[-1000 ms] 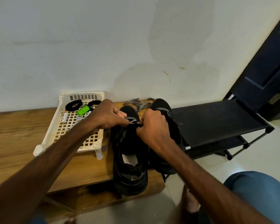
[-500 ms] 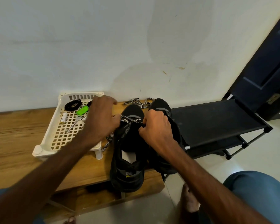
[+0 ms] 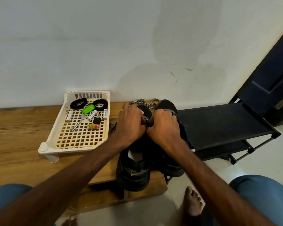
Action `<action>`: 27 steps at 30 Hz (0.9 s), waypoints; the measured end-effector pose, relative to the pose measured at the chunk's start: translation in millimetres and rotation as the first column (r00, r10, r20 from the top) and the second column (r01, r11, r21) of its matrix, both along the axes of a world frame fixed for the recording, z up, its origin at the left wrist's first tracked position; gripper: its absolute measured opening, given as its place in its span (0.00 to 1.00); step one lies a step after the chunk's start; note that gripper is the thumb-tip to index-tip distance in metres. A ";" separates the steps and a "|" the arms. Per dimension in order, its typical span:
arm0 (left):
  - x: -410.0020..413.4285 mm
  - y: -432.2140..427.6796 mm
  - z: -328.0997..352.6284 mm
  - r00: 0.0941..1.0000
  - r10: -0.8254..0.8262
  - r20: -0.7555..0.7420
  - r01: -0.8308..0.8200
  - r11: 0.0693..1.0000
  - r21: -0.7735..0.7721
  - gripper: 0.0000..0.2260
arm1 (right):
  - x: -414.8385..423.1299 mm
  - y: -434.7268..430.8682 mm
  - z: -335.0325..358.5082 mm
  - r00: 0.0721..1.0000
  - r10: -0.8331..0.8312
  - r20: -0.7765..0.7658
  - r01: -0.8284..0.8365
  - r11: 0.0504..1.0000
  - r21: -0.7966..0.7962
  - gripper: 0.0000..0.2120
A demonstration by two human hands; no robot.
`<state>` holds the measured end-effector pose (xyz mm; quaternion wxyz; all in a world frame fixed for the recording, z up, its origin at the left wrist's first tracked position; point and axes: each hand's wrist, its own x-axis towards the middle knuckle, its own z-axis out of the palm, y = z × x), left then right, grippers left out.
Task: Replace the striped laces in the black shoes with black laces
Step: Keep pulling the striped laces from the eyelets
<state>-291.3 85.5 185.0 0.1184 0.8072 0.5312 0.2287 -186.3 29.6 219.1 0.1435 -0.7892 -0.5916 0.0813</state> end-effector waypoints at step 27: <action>-10.4 11.9 -7.0 0.994 -0.058 0.088 0.070 0.987 -0.143 0.04 | 4.9 -7.7 -4.8 0.989 -0.027 -0.145 0.034 0.999 0.041 0.12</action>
